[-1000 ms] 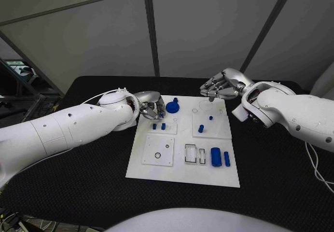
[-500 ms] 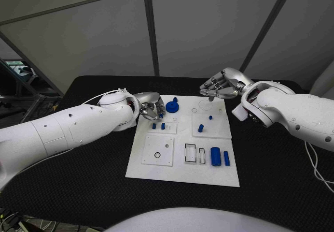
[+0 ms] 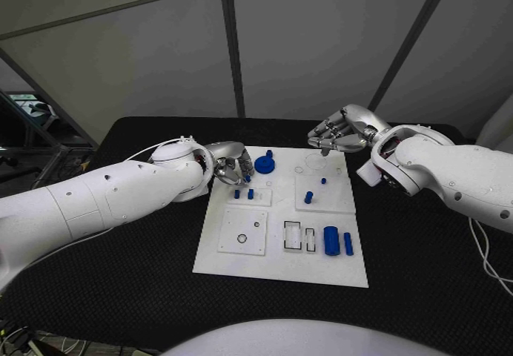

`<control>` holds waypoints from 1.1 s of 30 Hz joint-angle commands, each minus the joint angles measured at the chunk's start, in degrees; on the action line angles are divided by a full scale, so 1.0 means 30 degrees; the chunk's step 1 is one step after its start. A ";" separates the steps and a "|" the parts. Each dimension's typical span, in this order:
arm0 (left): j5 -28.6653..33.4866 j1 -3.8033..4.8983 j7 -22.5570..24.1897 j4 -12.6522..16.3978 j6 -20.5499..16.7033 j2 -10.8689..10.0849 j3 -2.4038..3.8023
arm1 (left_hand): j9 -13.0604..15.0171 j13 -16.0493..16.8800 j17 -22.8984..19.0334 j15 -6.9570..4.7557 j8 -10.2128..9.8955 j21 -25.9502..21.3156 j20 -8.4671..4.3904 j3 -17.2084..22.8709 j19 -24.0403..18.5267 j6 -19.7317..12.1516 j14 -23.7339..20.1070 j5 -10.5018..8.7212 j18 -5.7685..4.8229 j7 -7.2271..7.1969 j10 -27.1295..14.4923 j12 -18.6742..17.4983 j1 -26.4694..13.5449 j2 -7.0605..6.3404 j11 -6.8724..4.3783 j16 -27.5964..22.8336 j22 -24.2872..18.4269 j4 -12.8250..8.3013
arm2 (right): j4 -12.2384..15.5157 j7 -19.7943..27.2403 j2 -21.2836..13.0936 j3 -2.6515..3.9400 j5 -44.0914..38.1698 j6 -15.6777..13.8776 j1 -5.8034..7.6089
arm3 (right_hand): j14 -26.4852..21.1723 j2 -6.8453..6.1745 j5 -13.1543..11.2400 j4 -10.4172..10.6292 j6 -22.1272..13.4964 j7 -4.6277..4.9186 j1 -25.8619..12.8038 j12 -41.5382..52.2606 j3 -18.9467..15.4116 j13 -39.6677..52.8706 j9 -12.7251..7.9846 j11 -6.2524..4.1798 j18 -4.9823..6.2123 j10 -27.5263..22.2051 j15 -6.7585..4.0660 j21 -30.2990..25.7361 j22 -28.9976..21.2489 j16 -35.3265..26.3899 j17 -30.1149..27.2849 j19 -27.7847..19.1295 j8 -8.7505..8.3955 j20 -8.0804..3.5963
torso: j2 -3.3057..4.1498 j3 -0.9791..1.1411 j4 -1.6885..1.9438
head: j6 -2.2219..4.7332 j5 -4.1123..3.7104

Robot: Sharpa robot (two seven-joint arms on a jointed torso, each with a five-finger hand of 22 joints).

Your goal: Assemble the parts on the task board

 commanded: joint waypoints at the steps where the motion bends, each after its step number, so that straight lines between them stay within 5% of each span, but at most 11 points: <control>1: 0.0098 0.0022 -0.0182 0.0014 0.0083 -0.0072 0.0008 | -0.0066 -0.0056 -0.0014 0.0141 -0.0145 -0.0292 0.0001 -0.0183 -0.0184 -0.0262 -0.0023 -0.0042 0.0395 0.0023 -0.0264 -0.0155 -0.0022 -0.0050 0.0047 0.0074 -0.0220 -0.0011 | -0.0050 0.0057 -0.0023 0.0008 -0.0071 -0.0019 0.0031 | -0.0036 -0.0028 0.0071 -0.0014 -0.0118 0.0011 0.0093 -0.0059 0.0086 -0.0034 0.0021 0.0052 0.0201 -0.0092 0.0078 -0.0113 -0.0027 -0.0056 0.0025 0.0167 -0.0017 0.0025 | -0.0002 -0.0011 0.0001 | -0.0001 -0.0035; 8: 0.0593 0.0019 -0.0048 -0.0060 -0.0358 -0.0504 0.0102 | -0.0178 -0.0180 -0.0071 0.0282 -0.0392 -0.1138 0.0115 -0.0521 -0.0450 -0.0575 -0.0046 -0.0026 0.0561 -0.0003 -0.1038 -0.0529 0.0232 0.0051 0.0232 0.0139 -0.0841 -0.0143 | -0.0248 -0.0002 -0.0202 0.0008 -0.1381 -0.0116 0.0009 | 0.0894 -0.0226 -0.0252 -0.0615 -0.0304 0.0136 0.0866 -0.0251 0.0523 -0.0468 0.0011 0.0187 0.0233 -0.1094 -0.0056 0.0252 0.0197 0.0255 0.0176 0.0763 -0.0044 -0.0164 | -0.0029 -0.0031 0.0016 | 0.0065 -0.0088; 14: 0.2215 0.0018 0.0648 -0.0480 -0.1548 -0.1043 0.0867 | -0.0172 -0.0193 -0.0109 0.0365 -0.0424 -0.1497 0.0192 -0.0463 -0.0502 -0.0533 -0.0066 0.0020 0.0624 0.0164 -0.1395 -0.0655 0.0575 0.0427 0.0336 0.0192 -0.1097 -0.0233 | -0.0304 -0.0362 -0.0416 0.0008 -0.3781 -0.0224 -0.0043 | 0.2709 -0.0306 -0.1281 -0.1484 -0.0165 0.0077 0.1570 -0.0148 0.1017 -0.1027 0.0042 0.0083 0.0246 -0.1296 -0.0401 0.1577 0.1033 0.1192 0.0697 0.1880 0.0056 -0.0604 | -0.0045 -0.0020 -0.0004 | 0.0155 -0.0141; 21: 0.6847 0.0026 0.2189 -0.0377 -0.2678 -0.1828 0.1214 | -0.0082 0.0067 -0.0859 0.0209 0.0023 -0.1427 0.0096 0.0432 -0.0421 0.0508 -0.0372 0.0039 0.0589 0.0460 0.0465 0.0290 0.0611 0.0744 0.0122 -0.0077 -0.0974 -0.0235 | -0.0115 -0.1342 -0.0677 0.0005 -0.7708 -0.0195 -0.0370 | 0.3673 -0.0370 -0.1663 -0.2079 0.0345 -0.0205 0.1649 -0.0146 0.1740 -0.1535 0.0033 -0.0147 0.0199 -0.0852 -0.0753 0.3768 0.2606 0.4054 0.2346 0.2523 0.0123 -0.1039 | -0.0025 -0.0001 -0.0050 | 0.0343 -0.0431; 23: 0.9131 0.0027 0.2947 -0.0146 -0.3035 -0.2155 0.1244 | -0.0089 0.0131 -0.2493 0.0171 0.0101 -0.1613 0.0056 0.0687 -0.0561 0.0694 -0.1058 0.0031 0.0619 0.0444 0.0789 0.0534 0.0577 0.0764 0.0061 -0.0916 -0.1074 -0.0241 | 0.0029 -0.1753 -0.0753 0.0004 -0.9096 -0.0069 -0.0528 | 0.3704 -0.0478 -0.1712 -0.2194 0.0403 -0.0279 0.1571 -0.0161 0.1966 -0.1679 0.0022 -0.0186 0.0184 -0.0835 -0.0782 0.4374 0.3109 0.5810 0.3555 0.2477 0.0082 -0.1057 | -0.0011 -0.0007 -0.0037 | 0.0402 -0.0693; 24: 1.0389 0.0028 0.3379 0.0012 -0.3204 -0.2322 0.1252 | -0.0108 0.0128 -0.5413 0.0184 0.0127 -0.2445 0.0047 0.0841 -0.1028 0.0761 -0.2297 0.0022 0.0790 0.0469 0.0745 0.0589 0.0471 0.0758 0.0071 -0.2530 -0.1655 -0.0194 | 0.0124 -0.1973 -0.0786 -0.0009 -0.9764 0.0019 -0.0614 | 0.3708 -0.0461 -0.1726 -0.2209 0.0417 -0.0275 0.1527 -0.0162 0.2082 -0.1735 0.0019 -0.0202 0.0137 -0.0837 -0.0779 0.4773 0.3518 0.6510 0.4061 0.2542 0.0062 -0.1054 | -0.0006 0.0004 -0.0023 | 0.0453 -0.0924; 27: 1.4271 0.0026 0.4633 0.0590 -0.3521 -0.2775 0.1244 | -0.0162 0.0076 -0.9859 0.0273 0.0112 -0.6128 0.0107 0.1011 -0.3155 0.0708 -0.4505 -0.0016 0.1513 0.0564 0.0326 0.0631 0.0153 0.0709 0.0186 -0.5473 -0.4218 -0.0020 | 0.0411 -0.2583 -0.0849 -0.0083 -1.1380 0.0270 -0.0882 | 0.3766 -0.0626 -0.1912 -0.2220 0.0264 -0.0331 0.1367 -0.0223 0.2202 -0.1880 -0.0011 -0.0199 -0.0054 -0.1059 -0.0769 0.6024 0.4904 0.7926 0.5096 0.3021 -0.0055 -0.1043 | -0.0009 0.0030 -0.0016 | 0.0529 -0.1244; 29: 1.8040 0.0018 0.5381 0.1173 -0.3374 -0.3122 0.1205 | -0.0176 0.0040 -1.0372 0.0384 0.0099 -0.9242 0.0220 0.0939 -0.5060 0.0597 -0.5230 -0.0045 0.2057 0.0651 -0.0054 0.0703 -0.0172 0.0786 0.0297 -0.6335 -0.6338 0.0248 | 0.0607 -0.3079 -0.0846 -0.0121 -1.2474 0.0417 -0.1131 | 0.3738 -0.0742 -0.2135 -0.2214 0.0168 -0.0345 0.1239 -0.0226 0.2299 -0.1984 -0.0018 -0.0188 -0.0115 -0.1233 -0.0751 0.6560 0.5467 0.8665 0.5600 0.3141 -0.0103 -0.1026 | 0.0015 -0.0005 -0.0016 | 0.0637 -0.1593; 33: 2.2586 -0.0014 0.6097 0.1881 -0.2899 -0.3479 0.1163 | -0.0162 0.0092 -1.0961 0.0454 0.0166 -1.0476 0.0340 0.0655 -0.5875 0.0554 -0.5748 -0.0074 0.2191 0.0750 -0.0175 0.1053 -0.0351 0.0919 0.0361 -0.7180 -0.7125 0.0448 | 0.0727 -0.3616 -0.0788 -0.0169 -1.3591 0.0619 -0.1392 | 0.3657 -0.0879 -0.2441 -0.2201 0.0029 -0.0330 0.1089 -0.0241 0.2399 -0.2118 -0.0026 -0.0139 -0.0147 -0.1525 -0.0705 0.6923 0.5846 0.9235 0.5965 0.3120 -0.0139 -0.0987 | 0.0020 -0.0031 0.0039 | 0.0718 -0.1856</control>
